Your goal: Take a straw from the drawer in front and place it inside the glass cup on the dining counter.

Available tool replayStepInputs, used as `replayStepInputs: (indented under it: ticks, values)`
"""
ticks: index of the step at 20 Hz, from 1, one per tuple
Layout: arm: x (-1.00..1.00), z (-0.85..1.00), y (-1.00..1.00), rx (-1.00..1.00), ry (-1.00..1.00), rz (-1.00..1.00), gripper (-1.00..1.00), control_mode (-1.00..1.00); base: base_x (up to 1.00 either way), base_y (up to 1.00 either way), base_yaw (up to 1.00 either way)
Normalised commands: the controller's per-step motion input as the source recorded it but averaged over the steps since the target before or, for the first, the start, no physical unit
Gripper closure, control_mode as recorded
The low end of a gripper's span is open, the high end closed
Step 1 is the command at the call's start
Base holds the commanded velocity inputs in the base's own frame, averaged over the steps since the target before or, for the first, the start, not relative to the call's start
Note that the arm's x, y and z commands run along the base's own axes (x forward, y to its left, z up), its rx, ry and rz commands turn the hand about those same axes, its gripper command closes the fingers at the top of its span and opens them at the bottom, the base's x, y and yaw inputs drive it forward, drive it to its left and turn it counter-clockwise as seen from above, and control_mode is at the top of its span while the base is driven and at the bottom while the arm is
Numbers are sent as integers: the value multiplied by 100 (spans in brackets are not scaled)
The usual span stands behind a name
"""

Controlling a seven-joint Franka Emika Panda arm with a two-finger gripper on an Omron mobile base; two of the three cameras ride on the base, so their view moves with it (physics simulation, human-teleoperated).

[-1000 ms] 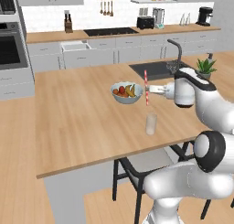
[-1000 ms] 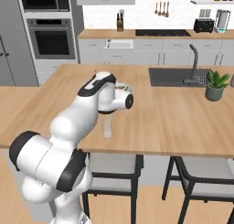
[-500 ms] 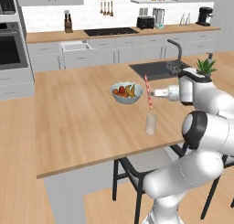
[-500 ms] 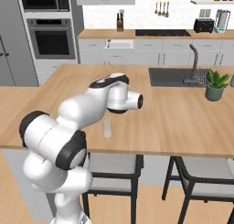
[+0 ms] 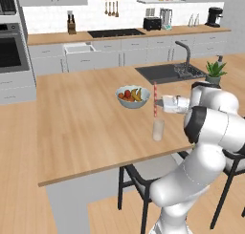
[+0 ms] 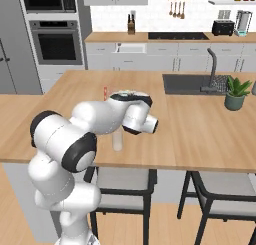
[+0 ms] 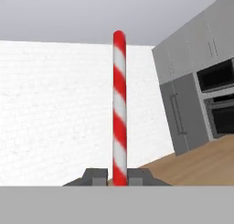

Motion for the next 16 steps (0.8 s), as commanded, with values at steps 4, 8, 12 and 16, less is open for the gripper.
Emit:
replayStepInputs:
  ticks: [4, 8, 12, 16]
  values:
    - [0, 1, -26, 7, -6, 13, 100, -100, 0, 0, 0]
    - [0, -3, -24, 2, 0, 8, 100, -100, 0, 0, 0]
    - [0, -25, 0, -2, 0, 0, 100, -100, 0, 0, 0]
    - [0, -34, 0, -8, 0, 0, 100, -100, 0, 0, 0]
